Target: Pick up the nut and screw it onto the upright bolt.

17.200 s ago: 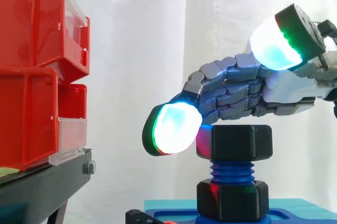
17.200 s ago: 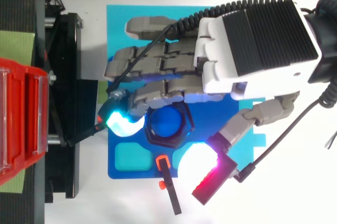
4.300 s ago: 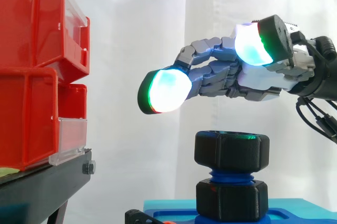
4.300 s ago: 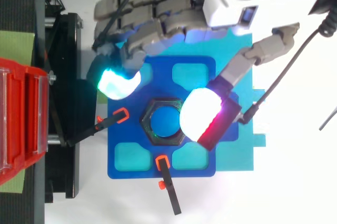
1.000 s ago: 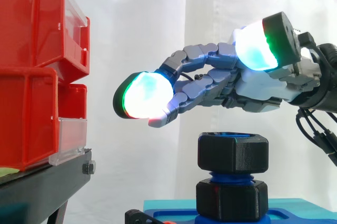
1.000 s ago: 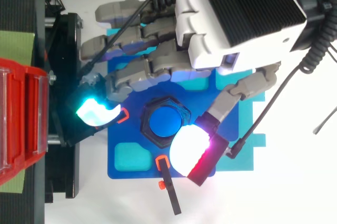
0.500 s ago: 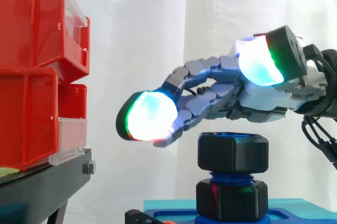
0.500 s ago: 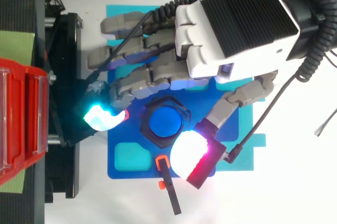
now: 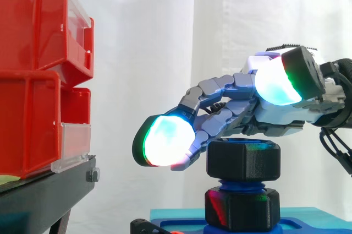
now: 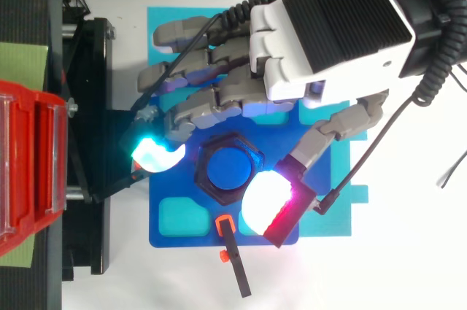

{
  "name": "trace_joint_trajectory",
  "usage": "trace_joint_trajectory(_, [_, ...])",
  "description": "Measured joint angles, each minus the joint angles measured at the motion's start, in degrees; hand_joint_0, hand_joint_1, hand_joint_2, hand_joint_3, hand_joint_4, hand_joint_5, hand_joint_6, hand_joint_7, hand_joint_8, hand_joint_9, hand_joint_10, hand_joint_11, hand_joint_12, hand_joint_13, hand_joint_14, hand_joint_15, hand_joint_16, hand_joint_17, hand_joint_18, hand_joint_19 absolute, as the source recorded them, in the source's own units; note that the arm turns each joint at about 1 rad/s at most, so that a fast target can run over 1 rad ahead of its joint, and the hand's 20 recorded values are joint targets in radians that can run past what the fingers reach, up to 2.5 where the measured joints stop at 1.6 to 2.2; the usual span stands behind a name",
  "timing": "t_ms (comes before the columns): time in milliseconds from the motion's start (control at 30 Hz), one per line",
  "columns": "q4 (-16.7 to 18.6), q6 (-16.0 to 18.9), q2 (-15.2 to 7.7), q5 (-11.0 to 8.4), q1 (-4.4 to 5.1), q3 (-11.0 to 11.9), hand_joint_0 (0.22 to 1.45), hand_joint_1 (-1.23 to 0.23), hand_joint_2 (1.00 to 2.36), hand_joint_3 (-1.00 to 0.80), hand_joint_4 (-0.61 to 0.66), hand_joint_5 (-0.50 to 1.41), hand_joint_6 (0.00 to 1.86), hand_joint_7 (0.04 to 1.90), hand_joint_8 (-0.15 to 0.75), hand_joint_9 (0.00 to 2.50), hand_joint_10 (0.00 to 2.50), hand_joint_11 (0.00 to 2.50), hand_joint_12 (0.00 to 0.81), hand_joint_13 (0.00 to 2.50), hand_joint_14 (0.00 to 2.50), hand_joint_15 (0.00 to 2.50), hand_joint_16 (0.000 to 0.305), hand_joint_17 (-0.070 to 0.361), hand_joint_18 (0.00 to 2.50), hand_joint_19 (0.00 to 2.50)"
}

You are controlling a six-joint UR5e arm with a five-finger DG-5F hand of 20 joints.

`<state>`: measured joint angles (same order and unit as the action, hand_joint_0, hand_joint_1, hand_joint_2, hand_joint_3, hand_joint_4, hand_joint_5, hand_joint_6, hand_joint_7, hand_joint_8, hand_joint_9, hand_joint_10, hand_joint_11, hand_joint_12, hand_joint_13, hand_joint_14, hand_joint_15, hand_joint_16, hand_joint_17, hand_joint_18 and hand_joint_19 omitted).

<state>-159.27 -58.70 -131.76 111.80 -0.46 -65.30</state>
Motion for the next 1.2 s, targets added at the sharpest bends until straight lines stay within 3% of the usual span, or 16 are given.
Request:
trace_joint_trajectory(500, [-0.5,-0.2,0.0,0.31,-0.43,0.0,0.49,-0.26,1.00,-0.50,0.22,-0.10,0.50,1.13,0.219,0.53,0.00,0.00,0.233,0.35,0.00,0.00,0.022,0.049,0.00,0.00])
trace_joint_trajectory(1200, [-0.3,-0.6,0.0,0.35,-0.93,0.0,0.51,-0.31,1.00,-0.50,0.18,-0.04,0.51,1.39,0.243,0.71,0.00,0.00,0.208,0.49,0.00,0.00,0.015,0.035,0.14,0.00])
